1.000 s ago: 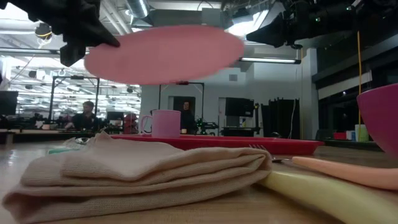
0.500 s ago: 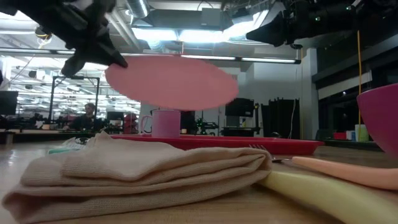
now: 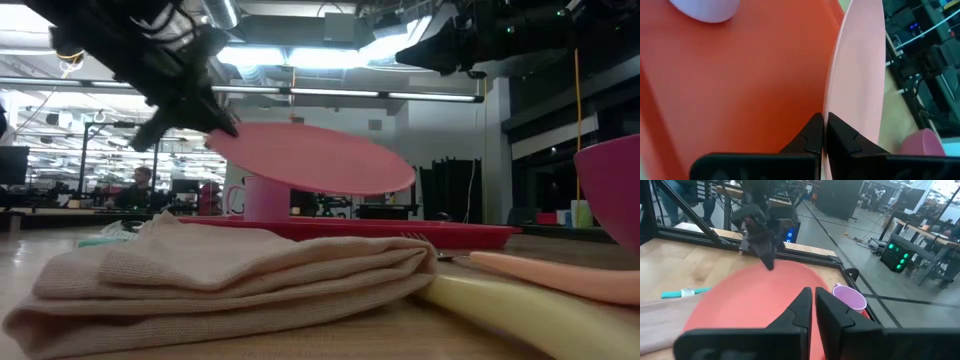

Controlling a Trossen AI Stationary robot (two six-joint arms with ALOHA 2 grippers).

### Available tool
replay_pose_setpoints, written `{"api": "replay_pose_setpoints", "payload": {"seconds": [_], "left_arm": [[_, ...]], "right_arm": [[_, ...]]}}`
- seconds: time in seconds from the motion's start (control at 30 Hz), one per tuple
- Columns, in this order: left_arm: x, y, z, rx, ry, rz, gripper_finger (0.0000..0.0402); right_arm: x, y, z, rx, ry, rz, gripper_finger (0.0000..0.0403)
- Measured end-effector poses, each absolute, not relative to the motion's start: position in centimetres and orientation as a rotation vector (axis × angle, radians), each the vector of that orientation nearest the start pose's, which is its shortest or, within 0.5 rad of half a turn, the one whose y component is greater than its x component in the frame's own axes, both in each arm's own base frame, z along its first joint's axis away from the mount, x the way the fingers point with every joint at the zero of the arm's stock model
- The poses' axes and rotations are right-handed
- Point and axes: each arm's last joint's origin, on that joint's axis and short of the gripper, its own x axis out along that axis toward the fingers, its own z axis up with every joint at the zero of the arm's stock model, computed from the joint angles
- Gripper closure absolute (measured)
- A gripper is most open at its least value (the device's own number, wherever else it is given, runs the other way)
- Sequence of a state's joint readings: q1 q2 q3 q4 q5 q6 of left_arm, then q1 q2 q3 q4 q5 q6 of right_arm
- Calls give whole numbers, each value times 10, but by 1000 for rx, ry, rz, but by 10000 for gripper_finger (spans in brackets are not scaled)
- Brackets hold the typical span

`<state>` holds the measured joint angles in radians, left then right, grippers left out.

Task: Set up tray
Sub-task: Put the light pink plate in the middle of the red tray

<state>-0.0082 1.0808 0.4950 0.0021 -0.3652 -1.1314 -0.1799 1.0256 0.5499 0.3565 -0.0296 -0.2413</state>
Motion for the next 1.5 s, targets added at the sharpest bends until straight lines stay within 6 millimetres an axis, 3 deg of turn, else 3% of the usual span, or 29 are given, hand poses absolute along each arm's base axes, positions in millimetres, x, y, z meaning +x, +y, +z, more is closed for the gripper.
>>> {"api": "replay_pose_setpoints", "payload": {"seconds": [0.5, 1.0, 1.5], "left_arm": [[251, 55, 162, -1123, 261, 599, 400], [247, 88, 143, -1234, 299, 656, 399], [244, 93, 138, -1238, 332, 672, 398]], "right_arm": [[221, -39, 259, -224, 130, -136, 374], [221, -39, 261, -230, 112, -139, 374], [221, -39, 263, -235, 97, -141, 374]]}}
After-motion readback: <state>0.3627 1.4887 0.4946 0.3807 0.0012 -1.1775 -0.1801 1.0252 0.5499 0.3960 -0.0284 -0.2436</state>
